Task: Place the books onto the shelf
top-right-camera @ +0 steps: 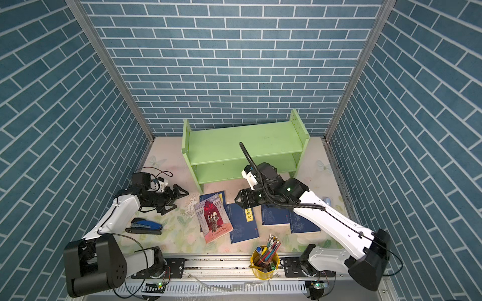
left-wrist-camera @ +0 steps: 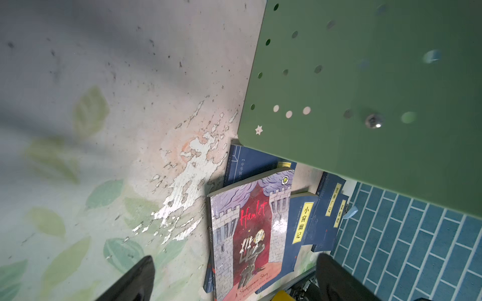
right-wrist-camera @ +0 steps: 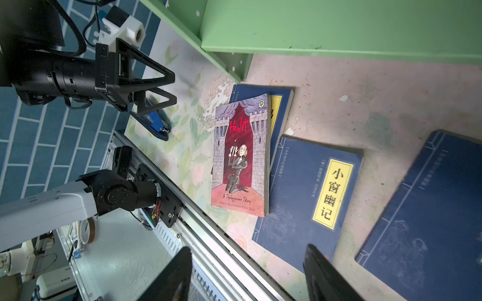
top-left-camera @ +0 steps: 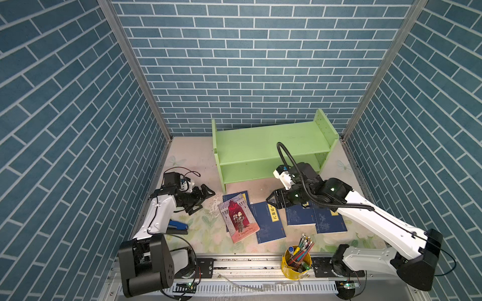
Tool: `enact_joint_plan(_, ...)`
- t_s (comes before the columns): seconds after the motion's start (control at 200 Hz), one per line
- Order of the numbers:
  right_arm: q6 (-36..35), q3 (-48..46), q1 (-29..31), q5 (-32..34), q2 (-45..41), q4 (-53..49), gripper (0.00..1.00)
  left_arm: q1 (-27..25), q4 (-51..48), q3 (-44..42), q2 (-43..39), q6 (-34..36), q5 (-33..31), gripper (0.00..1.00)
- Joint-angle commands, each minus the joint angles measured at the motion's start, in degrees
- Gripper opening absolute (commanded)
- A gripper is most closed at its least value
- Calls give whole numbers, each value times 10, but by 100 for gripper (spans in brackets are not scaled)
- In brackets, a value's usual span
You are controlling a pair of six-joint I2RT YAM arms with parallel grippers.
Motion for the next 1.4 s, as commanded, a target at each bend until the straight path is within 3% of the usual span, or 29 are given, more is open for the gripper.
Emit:
enact_joint_plan(0.0,17,9,14,-17,20,10,69,-26,27,-28,-11,4,-4,97)
enact_joint_plan(0.215,17,-35,14,-24,52,57,67,-91,44,-25,30,20,-27,96)
enact_joint_plan(0.335,20,-57,14,-40,74,93,58,-91,79,-31,61,20,-3,96)
enact_joint_plan(0.54,28,-97,15,-48,88,144,54,-109,156,-75,43,10,4,95)
enact_joint_plan(0.705,26,-119,18,-49,114,172,54,-143,143,-76,38,23,-21,94)
enact_joint_plan(1.205,36,-168,22,-65,169,278,53,-154,175,-88,71,17,-4,81)
enact_joint_plan(1.395,44,-171,23,-70,190,308,53,-162,159,-86,84,24,-30,87)
